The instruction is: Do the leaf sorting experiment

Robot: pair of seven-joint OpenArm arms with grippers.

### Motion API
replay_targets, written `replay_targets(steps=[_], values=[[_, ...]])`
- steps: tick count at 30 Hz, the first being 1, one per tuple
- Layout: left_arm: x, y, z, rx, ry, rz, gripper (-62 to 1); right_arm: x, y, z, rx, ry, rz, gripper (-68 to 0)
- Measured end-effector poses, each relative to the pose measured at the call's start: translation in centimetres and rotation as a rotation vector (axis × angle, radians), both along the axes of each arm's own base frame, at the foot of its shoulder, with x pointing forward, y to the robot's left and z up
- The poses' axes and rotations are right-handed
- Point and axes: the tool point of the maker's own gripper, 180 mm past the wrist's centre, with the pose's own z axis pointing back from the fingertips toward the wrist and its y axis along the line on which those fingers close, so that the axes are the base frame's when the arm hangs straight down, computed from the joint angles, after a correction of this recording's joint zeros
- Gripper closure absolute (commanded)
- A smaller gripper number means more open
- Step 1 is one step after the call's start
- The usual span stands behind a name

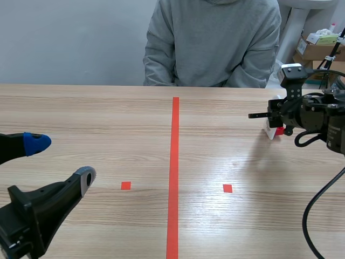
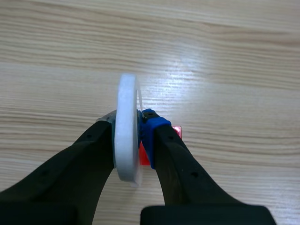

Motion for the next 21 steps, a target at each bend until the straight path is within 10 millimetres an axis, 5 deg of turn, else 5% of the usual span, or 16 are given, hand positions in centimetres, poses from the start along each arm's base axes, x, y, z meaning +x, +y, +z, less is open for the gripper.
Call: replay_targets(steps=[12, 15, 18, 21], values=[[-0.01, 0.0, -0.03, 0.001, 0.001, 0.0, -60.2, -0.2, -0.62, -0.23, -0.023, 0.017, -0.027, -23.5], [-0.01, 0.0, -0.03, 0.001, 0.002, 0.0, -60.2, -0.21, -0.63, -0.25, -0.033, 0.019, -0.022, -34.5], [-0.01, 0.0, -0.03, 0.001, 0.002, 0.0, -60.2, -0.22, -0.61, -0.27, -0.032, 0.02, -0.022, -56.5], [-0.01, 0.0, -0.03, 0.001, 0.001, 0.0, -60.2, -0.28, -0.1, -0.38, -0.018, 0.027, 0.005, -61.1]])
